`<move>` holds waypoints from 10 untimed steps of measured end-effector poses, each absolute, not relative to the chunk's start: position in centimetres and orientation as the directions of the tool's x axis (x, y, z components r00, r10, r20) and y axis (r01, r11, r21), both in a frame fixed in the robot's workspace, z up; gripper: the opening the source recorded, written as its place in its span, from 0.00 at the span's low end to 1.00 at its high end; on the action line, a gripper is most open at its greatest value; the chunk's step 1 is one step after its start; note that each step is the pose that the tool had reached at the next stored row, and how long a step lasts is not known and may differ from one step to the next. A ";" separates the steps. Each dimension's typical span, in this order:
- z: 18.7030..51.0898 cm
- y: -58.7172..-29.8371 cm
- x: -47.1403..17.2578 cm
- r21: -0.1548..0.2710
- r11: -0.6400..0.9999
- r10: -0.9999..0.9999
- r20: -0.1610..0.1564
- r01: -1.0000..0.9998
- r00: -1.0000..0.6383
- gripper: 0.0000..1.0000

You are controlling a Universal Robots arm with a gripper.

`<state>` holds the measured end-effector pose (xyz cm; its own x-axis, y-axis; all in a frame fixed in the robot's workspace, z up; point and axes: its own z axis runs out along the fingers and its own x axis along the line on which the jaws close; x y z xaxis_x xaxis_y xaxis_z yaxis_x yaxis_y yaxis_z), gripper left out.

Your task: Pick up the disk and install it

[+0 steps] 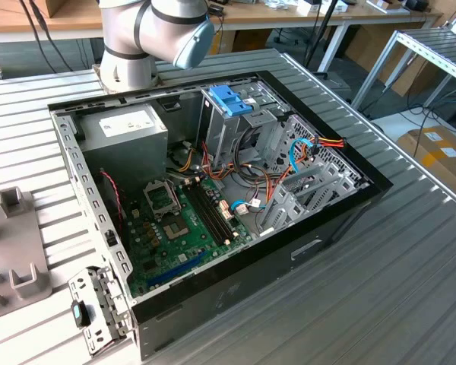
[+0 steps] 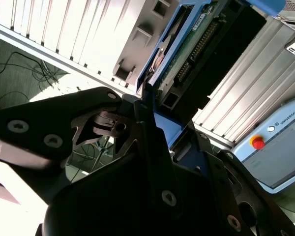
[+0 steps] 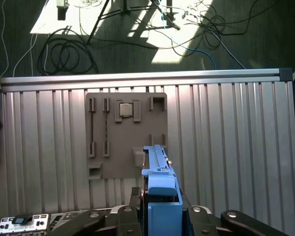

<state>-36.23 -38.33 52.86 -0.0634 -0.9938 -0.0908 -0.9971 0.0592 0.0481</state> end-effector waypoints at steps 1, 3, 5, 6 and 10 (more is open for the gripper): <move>52.9 -38.3 -36.2 0.048 0.059 -0.994 -0.091 -0.997 -0.063 0.37; 52.8 -38.3 -36.0 0.048 0.059 -0.994 -0.091 -0.997 -0.063 0.37; 52.8 -38.3 -35.9 0.048 0.059 -0.994 -0.091 -0.997 -0.063 0.37; 52.8 -38.3 -35.8 0.048 0.059 -0.994 -0.091 -0.997 -0.063 0.37; 52.8 -38.3 -35.4 0.048 0.059 -0.994 -0.091 -0.997 -0.063 0.37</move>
<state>-35.44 -38.34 52.79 -0.0635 -0.9938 -0.0908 -0.9971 0.0593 0.0481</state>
